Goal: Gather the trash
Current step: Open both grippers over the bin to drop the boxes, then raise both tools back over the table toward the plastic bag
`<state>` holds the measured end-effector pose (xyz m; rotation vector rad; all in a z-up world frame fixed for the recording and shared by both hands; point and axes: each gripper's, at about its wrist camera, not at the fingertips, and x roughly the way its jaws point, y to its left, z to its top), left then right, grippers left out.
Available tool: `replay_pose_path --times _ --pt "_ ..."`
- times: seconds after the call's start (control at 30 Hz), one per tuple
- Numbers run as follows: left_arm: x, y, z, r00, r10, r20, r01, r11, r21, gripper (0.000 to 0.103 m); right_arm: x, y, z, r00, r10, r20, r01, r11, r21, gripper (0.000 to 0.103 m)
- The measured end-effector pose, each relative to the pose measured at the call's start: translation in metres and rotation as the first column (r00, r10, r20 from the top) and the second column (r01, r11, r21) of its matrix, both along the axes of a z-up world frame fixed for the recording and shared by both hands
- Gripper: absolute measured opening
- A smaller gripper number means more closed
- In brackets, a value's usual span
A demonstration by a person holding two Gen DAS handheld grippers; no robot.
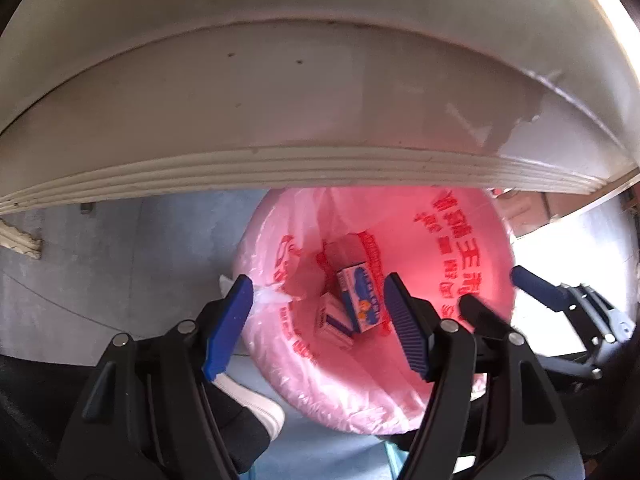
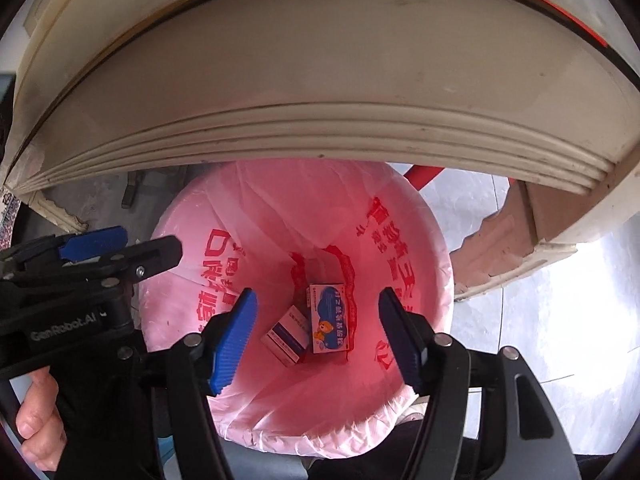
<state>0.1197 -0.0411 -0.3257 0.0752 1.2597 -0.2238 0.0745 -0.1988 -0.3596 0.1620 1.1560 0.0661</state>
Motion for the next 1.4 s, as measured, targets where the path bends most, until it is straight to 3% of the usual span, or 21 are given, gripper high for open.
replay_pose_path --times 0.27,0.4,0.57,0.7,0.8,1.0,1.2,1.4 --pt "-0.018 0.013 0.024 1.000 -0.002 0.025 0.001 0.999 0.035 0.067 -0.014 -0.002 0.026 0.999 -0.014 0.042 0.015 1.000 -0.014 0.062" --pt "-0.031 0.033 0.061 0.996 0.032 0.079 -0.035 0.999 0.030 0.067 -0.028 0.002 0.049 0.997 -0.016 0.080 0.017 1.000 -0.004 0.062" --pt "-0.039 0.053 0.121 0.980 0.071 0.183 -0.066 0.997 -0.036 0.073 -0.050 0.009 0.106 0.980 -0.011 0.198 0.010 1.000 0.008 0.062" --pt "-0.051 0.051 0.174 0.951 0.031 0.308 -0.046 0.998 0.042 0.077 -0.061 0.017 0.167 0.937 -0.009 0.350 0.014 1.000 -0.009 0.071" --pt "-0.054 0.051 0.210 0.939 0.031 0.343 -0.046 0.998 0.035 0.079 -0.063 0.025 0.213 0.906 0.018 0.423 -0.019 1.000 -0.003 0.072" --pt "-0.052 0.068 0.265 0.925 0.069 0.372 -0.067 0.998 -0.018 0.081 -0.056 0.028 0.273 0.883 0.034 0.469 -0.066 0.997 0.051 0.074" --pt "-0.034 0.092 0.307 0.919 0.117 0.377 -0.109 0.993 -0.042 0.081 -0.051 0.017 0.320 0.855 0.039 0.518 -0.061 0.998 0.025 0.074" --pt "-0.015 0.100 0.336 0.918 0.115 0.380 -0.110 0.993 -0.035 0.082 -0.035 0.003 0.349 0.852 0.023 0.523 -0.055 0.998 0.045 0.075"
